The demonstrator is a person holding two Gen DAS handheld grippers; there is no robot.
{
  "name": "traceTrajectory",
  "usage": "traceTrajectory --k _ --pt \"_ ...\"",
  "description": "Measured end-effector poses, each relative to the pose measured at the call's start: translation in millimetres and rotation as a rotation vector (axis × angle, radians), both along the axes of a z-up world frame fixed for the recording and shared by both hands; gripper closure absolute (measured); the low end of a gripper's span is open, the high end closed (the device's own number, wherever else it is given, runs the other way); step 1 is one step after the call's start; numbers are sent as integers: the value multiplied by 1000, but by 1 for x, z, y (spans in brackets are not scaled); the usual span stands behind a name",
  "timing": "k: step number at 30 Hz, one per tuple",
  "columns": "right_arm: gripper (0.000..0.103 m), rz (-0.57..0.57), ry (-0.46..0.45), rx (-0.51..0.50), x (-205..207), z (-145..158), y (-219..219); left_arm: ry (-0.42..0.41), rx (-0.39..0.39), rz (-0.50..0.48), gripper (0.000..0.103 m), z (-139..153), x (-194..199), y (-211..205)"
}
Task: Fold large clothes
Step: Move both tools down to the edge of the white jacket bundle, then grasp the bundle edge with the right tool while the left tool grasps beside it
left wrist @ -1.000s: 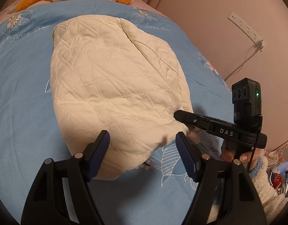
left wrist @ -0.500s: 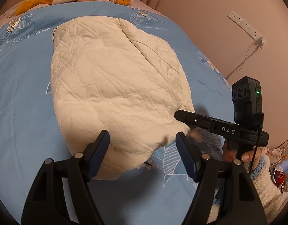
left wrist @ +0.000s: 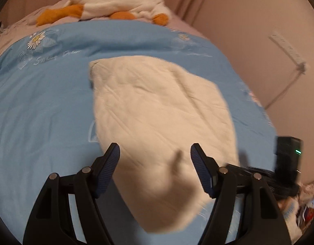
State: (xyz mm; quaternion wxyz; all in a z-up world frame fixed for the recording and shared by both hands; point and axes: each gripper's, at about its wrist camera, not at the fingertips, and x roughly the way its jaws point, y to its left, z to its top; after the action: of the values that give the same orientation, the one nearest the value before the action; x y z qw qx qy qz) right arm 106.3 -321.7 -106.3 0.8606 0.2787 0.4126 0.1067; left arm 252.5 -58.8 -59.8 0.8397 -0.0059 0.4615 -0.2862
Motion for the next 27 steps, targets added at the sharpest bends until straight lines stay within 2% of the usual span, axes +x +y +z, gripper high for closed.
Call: traceTrajectory --k 2,4,5,6,7,10,13,15,17,19,20,23,27 --pt "100 1 -9 61 -1 6 -5 45 11 19 38 -13 18 -1" --pt "76 8 -91 105 -6 27 -10 29 27 20 37 -16 25 -6" --pt "67 -7 -164 81 -8 46 -13 5 38 9 38 -13 26 -9" --pt "53 -29 -204 39 -6 60 -14 -13 44 -3 38 -10 28 -12" --pt "50 -44 -218 0 -1 69 -13 -20 49 -9 38 -9 28 -12" --pt "50 -85 -196 -166 41 89 -6 -38 77 -20 38 -8 36 -20" --pt "50 -88 -150 -315 86 86 7 -22 111 -27 38 -17 47 -30" --pt "50 -70 -77 -402 114 72 15 -8 122 -32 37 -24 54 -34" --pt "50 -46 64 -480 137 45 18 -10 137 -42 36 -28 57 -37" --pt "50 -29 152 -501 143 19 16 -24 164 -59 36 -32 57 -42" --pt "50 -28 163 -503 145 11 15 -30 175 -63 36 -34 57 -44" --pt "50 -38 159 -486 143 8 10 -30 180 -63 31 -38 58 -46" --pt "50 -46 150 -475 141 11 7 -38 190 -46 31 -35 55 -46"
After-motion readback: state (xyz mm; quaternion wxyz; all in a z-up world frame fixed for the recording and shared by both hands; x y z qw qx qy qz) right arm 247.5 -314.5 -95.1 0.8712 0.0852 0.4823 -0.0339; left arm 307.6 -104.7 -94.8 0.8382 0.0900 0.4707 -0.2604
